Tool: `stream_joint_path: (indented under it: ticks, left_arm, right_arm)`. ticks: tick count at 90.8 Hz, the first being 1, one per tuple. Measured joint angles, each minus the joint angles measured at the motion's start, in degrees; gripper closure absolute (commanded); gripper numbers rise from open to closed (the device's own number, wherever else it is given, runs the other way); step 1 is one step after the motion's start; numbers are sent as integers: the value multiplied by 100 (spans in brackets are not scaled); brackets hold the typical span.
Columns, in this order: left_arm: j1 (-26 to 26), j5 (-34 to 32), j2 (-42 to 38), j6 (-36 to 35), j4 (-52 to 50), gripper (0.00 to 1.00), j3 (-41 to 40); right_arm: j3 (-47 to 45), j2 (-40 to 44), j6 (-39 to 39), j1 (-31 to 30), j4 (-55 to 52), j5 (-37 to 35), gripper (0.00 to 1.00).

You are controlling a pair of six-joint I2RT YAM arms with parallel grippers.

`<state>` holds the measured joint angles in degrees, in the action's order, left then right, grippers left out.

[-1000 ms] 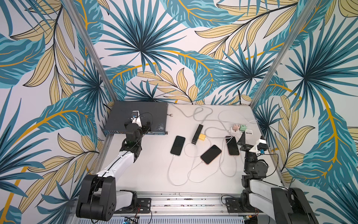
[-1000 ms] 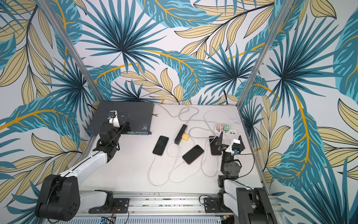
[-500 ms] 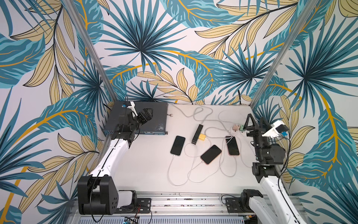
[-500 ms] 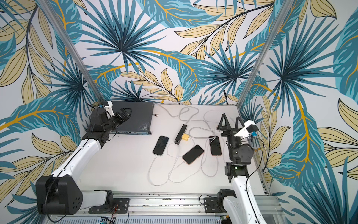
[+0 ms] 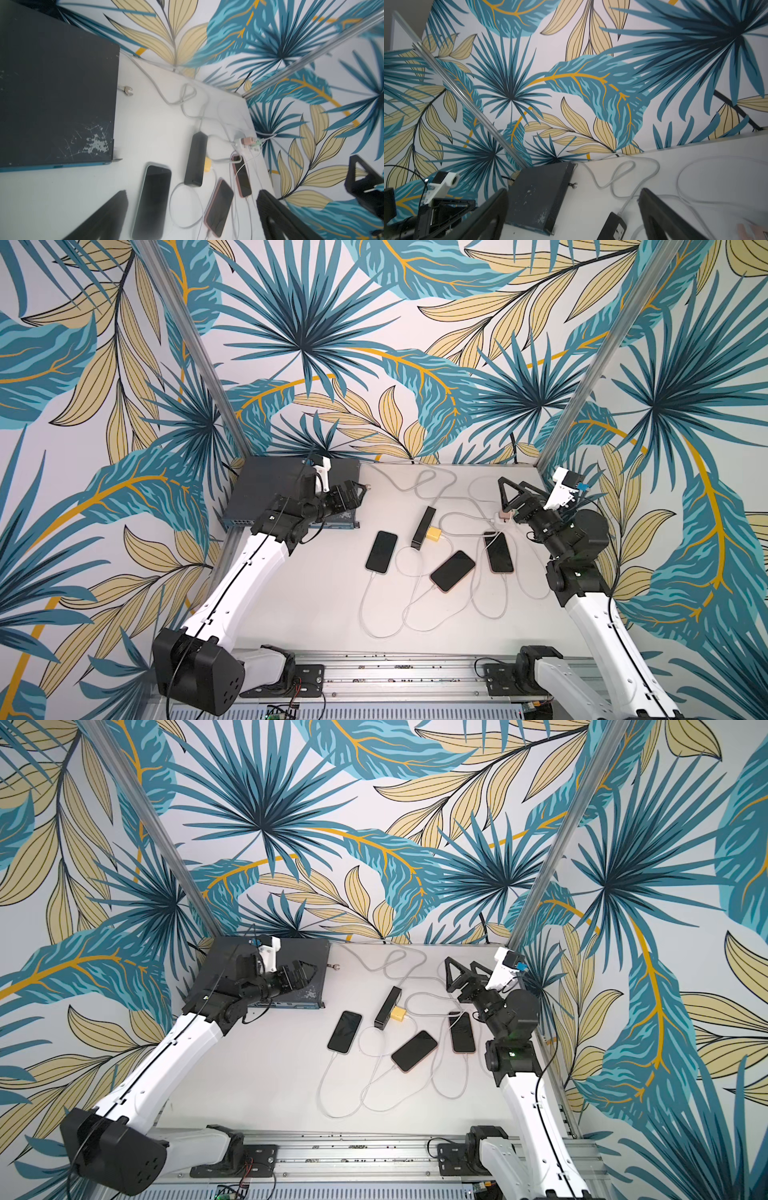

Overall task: Unplug the charging cable from the phone
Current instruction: Pick up the phone at the center of the board.

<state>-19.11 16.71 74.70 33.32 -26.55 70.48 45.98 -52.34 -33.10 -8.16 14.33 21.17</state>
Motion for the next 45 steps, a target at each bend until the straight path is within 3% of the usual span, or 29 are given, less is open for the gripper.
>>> stream_joint_path:
  ticks: [17, 45]
  left_arm:
    - [-1032, -507, 415, -238, -481, 0, 227]
    - [-1532, -1185, 1436, -389, -1311, 2, 1003]
  right_arm:
    - [160, -72, 389, -595, -752, -236, 0]
    - [269, -339, 850, -1283, -1392, -789, 0]
